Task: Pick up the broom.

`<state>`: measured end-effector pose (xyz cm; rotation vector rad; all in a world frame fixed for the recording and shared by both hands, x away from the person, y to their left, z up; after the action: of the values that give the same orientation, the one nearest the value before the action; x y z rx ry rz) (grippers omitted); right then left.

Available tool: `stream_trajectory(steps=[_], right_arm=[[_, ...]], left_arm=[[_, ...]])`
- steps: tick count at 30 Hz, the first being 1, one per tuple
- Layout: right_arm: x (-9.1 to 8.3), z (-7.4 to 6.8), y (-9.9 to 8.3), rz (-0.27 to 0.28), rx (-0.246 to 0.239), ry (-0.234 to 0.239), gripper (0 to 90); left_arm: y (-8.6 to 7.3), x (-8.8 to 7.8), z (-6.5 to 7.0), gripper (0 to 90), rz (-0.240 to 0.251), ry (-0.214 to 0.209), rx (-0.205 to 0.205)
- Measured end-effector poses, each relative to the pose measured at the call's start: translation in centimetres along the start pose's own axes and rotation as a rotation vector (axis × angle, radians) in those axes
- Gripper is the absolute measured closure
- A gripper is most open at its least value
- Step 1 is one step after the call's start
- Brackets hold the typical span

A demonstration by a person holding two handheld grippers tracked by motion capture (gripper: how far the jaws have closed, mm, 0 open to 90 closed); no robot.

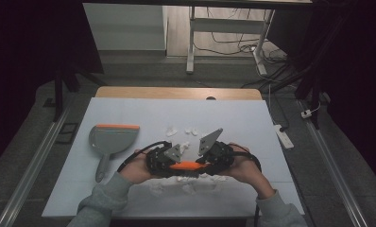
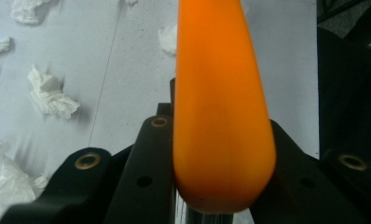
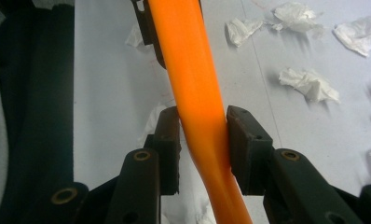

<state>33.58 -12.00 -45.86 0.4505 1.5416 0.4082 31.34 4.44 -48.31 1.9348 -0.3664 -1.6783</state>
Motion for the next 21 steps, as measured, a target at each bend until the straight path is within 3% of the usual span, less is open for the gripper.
stream_trajectory(steps=[2,6,8,11,14,15,16,17,18,21], right_arm=[[-0.1,-0.1,0.0,0.005,-0.028,-0.024,67.4],[-0.3,-0.1,0.1,0.024,-0.037,-0.058,67.9],[-0.4,0.0,0.1,0.029,-0.027,-0.065,68.1],[-0.6,0.4,-0.1,0.041,-0.001,-0.089,68.3],[-0.8,1.1,-0.4,0.057,0.044,-0.106,68.5],[-0.8,1.3,-0.5,0.066,0.057,-0.112,68.5],[-0.9,1.5,-0.7,0.074,0.069,-0.114,68.6],[-1.0,1.7,-0.8,0.083,0.087,-0.118,68.6],[-1.1,2.0,-0.9,0.094,0.101,-0.126,68.6],[-1.3,2.4,-1.2,0.112,0.132,-0.142,68.6]], left_arm=[[0.0,-0.1,-0.2,79.2,0.011,0.013,-0.004],[-0.1,-0.4,-0.5,75.7,0.048,0.033,-0.022],[-0.2,-0.6,-0.6,70.1,0.071,0.096,-0.033],[-0.5,-1.6,-1.1,48.6,0.110,0.178,-0.089],[-1.2,-2.9,-1.3,39.4,0.171,0.230,-0.168],[-1.2,-2.9,-1.3,36.2,0.171,0.230,-0.168],[-1.6,-3.3,-1.3,34.5,0.173,0.254,-0.184],[-2.5,-4.0,-1.4,33.3,0.179,0.292,-0.230],[-2.5,-4.0,-1.4,32.4,0.179,0.292,-0.230],[-3.8,-4.9,-1.3,31.4,0.186,0.338,-0.289]])
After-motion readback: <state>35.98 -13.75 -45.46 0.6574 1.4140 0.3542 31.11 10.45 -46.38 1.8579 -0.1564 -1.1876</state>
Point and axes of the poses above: each handheld gripper's, and its own axes: x roughly forward along the jaws, y roughly out of its top, z roughly to its right, the point moved 4 cm from there along x, roughly forward along the jaws, and after that the axes turned 4 degrees about y, right-handed, at the moved point
